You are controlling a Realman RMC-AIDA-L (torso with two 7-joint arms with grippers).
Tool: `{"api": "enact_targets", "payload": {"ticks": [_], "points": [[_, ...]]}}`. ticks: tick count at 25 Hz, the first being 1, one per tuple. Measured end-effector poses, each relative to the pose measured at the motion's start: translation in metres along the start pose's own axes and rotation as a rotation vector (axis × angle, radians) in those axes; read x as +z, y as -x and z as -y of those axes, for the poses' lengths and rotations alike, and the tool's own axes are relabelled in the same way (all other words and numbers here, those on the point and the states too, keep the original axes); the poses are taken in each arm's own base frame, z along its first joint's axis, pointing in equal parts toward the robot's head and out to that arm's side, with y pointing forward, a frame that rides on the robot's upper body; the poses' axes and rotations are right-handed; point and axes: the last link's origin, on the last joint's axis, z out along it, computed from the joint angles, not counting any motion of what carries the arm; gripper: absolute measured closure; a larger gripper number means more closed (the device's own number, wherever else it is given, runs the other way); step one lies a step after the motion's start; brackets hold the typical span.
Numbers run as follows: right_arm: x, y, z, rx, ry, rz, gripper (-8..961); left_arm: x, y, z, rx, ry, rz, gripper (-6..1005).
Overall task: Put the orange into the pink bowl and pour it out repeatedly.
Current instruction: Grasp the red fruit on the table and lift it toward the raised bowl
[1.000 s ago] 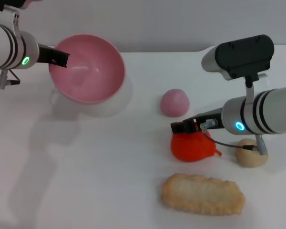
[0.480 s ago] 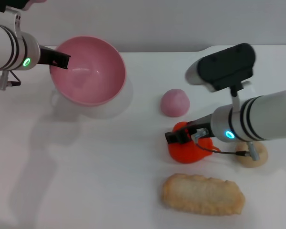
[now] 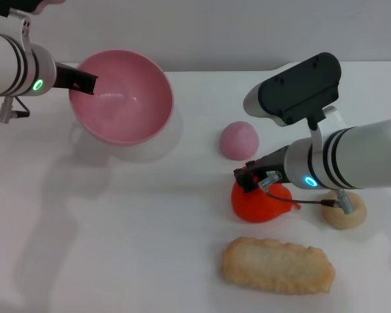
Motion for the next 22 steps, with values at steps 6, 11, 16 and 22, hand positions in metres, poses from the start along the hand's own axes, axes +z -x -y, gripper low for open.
{"api": "enact_targets", "payload": {"ticks": [6, 11, 16, 22], "points": [[0.000, 0.000, 0.000, -0.007, 0.000, 0.001, 805, 0.000, -0.001, 0.000, 0.001, 0.001, -0.003, 957], [0.000, 0.000, 0.002, -0.002, -0.001, 0.003, 895, 0.000, -0.001, -0.001, 0.000, 0.001, -0.005, 957], [-0.010, 0.011, -0.004, -0.017, 0.012, 0.048, 906, 0.000, -0.001, -0.001, 0.000, 0.002, -0.006, 957], [-0.047, 0.044, -0.011, -0.080, -0.005, 0.166, 894, 0.001, 0.002, -0.003, 0.005, 0.005, 0.001, 957]]}}
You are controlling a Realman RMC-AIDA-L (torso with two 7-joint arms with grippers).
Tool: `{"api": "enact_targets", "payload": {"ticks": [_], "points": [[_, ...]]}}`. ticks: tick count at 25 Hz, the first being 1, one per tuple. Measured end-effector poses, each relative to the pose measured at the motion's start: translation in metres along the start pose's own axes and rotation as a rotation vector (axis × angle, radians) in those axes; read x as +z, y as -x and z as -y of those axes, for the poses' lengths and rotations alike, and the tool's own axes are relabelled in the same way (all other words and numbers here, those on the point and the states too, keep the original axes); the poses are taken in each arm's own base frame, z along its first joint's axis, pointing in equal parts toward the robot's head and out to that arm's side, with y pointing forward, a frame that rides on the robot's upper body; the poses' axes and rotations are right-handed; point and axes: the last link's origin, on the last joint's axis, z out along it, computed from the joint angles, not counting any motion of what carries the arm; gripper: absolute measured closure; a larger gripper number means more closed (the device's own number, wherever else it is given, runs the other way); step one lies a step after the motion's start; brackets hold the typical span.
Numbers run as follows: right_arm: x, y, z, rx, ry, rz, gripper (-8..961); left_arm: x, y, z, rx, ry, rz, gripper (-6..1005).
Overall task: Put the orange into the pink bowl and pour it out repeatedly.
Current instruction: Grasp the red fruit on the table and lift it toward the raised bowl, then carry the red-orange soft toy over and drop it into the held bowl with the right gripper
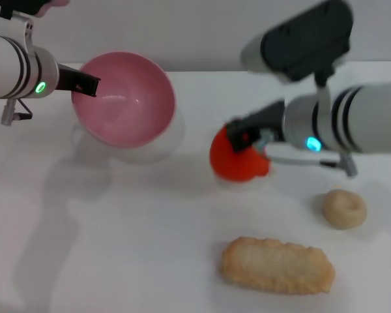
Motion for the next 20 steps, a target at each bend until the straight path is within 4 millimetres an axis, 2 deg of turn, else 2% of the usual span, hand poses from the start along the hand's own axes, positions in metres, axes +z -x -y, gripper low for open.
{"api": "enact_targets", "payload": {"ticks": [5, 9, 15, 20], "points": [[-0.036, 0.030, -0.006, -0.071, -0.041, 0.111, 885, 0.001, 0.003, 0.000, -0.001, -0.001, 0.007, 957], [-0.051, 0.045, -0.011, -0.093, -0.039, 0.178, 877, 0.001, 0.004, -0.005, 0.006, 0.012, 0.014, 957], [-0.043, 0.052, -0.017, -0.112, -0.022, 0.219, 866, 0.002, 0.002, -0.027, 0.052, 0.055, 0.013, 957], [-0.030, 0.050, -0.012, -0.101, -0.023, 0.212, 857, 0.000, -0.003, -0.043, 0.044, 0.119, 0.004, 957]]}}
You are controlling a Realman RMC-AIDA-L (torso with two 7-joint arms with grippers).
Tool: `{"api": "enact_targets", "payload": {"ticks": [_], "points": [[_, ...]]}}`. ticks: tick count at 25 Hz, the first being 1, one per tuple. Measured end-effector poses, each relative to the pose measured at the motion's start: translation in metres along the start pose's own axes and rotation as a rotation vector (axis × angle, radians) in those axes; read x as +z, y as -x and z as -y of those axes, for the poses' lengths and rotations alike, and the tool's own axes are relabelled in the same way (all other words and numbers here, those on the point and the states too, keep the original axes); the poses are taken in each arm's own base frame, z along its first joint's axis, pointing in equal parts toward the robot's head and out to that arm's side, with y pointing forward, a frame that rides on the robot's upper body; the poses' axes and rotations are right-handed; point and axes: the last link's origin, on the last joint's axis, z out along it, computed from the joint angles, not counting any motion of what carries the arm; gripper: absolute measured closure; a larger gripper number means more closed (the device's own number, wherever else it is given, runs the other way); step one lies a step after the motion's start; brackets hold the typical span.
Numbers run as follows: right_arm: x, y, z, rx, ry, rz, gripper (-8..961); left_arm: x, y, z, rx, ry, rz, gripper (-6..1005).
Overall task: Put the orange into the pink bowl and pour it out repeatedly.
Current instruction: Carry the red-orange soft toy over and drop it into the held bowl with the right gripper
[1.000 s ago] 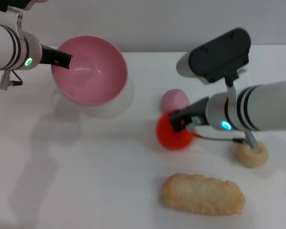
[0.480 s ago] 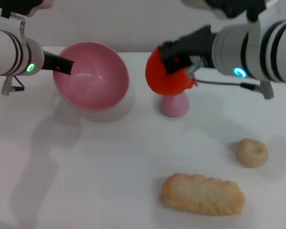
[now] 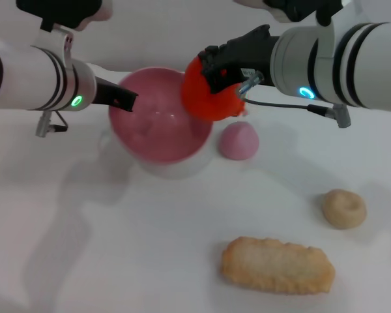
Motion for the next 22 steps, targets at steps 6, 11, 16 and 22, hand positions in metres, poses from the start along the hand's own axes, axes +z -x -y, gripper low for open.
{"api": "enact_targets", "payload": {"ticks": [6, 11, 16, 22], "points": [[0.013, -0.005, 0.002, 0.009, 0.003, 0.005, 845, 0.000, -0.003, -0.003, 0.006, 0.009, -0.006, 958], [0.023, -0.008, 0.000, -0.011, 0.012, 0.028, 836, -0.001, -0.007, -0.006, 0.006, 0.019, -0.012, 958], [0.024, -0.007, -0.003, -0.014, 0.020, 0.048, 827, 0.000, -0.007, -0.006, 0.008, 0.022, -0.011, 958], [0.024, -0.008, 0.000, 0.000, 0.014, 0.061, 666, 0.000, -0.008, -0.006, 0.016, 0.020, -0.017, 958]]}}
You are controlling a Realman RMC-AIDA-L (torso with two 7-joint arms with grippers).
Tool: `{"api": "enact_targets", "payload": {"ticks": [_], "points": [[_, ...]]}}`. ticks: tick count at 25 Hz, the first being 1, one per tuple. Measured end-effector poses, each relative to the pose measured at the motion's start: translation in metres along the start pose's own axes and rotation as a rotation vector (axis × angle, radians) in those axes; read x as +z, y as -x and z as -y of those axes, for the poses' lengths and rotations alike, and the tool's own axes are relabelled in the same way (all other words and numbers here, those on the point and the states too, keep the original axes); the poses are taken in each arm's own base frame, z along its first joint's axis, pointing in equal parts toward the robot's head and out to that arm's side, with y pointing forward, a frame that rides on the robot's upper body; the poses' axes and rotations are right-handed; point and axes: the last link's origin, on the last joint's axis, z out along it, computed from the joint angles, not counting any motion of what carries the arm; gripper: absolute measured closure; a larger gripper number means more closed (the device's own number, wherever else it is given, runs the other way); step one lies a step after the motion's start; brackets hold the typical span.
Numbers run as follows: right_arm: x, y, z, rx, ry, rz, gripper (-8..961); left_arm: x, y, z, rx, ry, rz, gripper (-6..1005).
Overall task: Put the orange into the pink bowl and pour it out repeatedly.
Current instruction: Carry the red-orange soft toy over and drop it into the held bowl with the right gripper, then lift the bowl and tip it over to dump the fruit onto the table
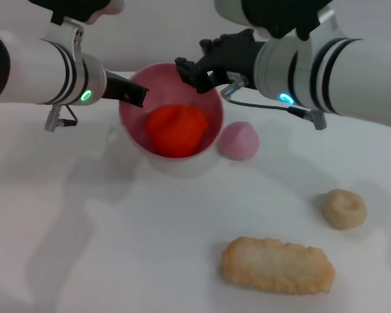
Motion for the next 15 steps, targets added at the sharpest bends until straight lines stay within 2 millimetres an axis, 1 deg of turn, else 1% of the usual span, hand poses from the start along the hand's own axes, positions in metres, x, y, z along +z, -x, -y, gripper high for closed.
{"api": "enact_targets", "payload": {"ticks": [2, 4, 6, 7, 8, 9, 10, 12, 15], "points": [[-0.005, -0.001, 0.008, 0.023, -0.024, 0.009, 588, 0.000, -0.001, 0.002, 0.015, -0.010, -0.016, 958], [-0.015, -0.006, 0.025, 0.070, -0.073, 0.017, 494, -0.002, -0.003, 0.004, 0.044, -0.018, -0.045, 958], [-0.028, -0.014, 0.047, 0.138, -0.136, 0.021, 399, -0.005, -0.005, 0.003, 0.098, -0.026, -0.083, 958], [-0.041, -0.022, 0.067, 0.209, -0.191, 0.016, 352, -0.007, -0.006, 0.001, 0.126, -0.027, -0.097, 958], [-0.048, -0.027, 0.077, 0.241, -0.217, 0.010, 351, -0.007, -0.006, 0.001, 0.126, -0.027, -0.097, 958], [-0.048, -0.027, 0.077, 0.241, -0.217, 0.010, 350, -0.008, -0.006, -0.002, 0.153, -0.028, -0.112, 958], [-0.054, -0.031, 0.084, 0.269, -0.240, 0.003, 349, -0.010, -0.006, -0.006, 0.190, -0.028, -0.130, 958], [-0.065, -0.040, 0.098, 0.315, -0.282, -0.005, 347, -0.014, -0.005, -0.017, 0.271, -0.025, -0.165, 958], [-0.075, -0.052, 0.114, 0.394, -0.317, -0.007, 344, -0.017, 0.000, -0.040, 0.437, -0.028, -0.212, 958]]}}
